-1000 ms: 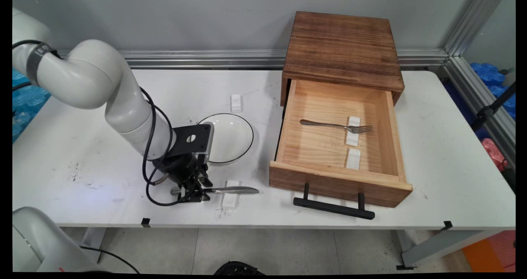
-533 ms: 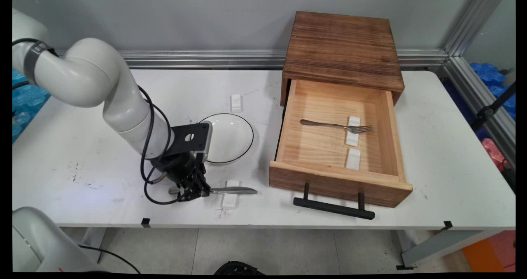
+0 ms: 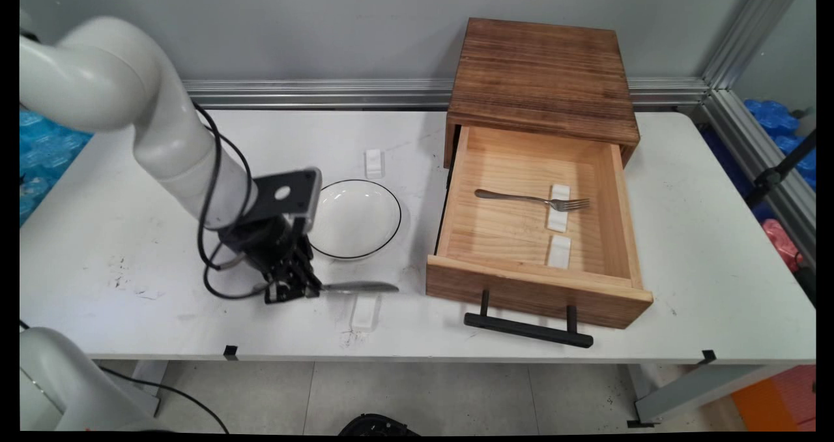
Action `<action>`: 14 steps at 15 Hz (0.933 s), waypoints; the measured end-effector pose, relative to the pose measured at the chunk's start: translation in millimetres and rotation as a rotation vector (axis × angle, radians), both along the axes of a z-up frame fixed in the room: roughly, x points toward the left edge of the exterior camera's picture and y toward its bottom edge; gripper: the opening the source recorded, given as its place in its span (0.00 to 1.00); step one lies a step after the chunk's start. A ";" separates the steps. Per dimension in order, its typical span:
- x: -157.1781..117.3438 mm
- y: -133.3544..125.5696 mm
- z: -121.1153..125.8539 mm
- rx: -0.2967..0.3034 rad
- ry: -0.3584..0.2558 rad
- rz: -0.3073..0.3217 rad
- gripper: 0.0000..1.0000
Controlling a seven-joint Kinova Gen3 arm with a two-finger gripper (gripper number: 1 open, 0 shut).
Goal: Place the picked object into the drawer
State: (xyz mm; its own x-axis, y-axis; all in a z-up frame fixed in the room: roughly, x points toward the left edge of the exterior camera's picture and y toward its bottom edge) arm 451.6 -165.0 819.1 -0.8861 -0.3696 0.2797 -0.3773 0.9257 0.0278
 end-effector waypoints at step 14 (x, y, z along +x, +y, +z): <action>5.1 -30.5 134.5 -0.061 0.017 -0.021 0.00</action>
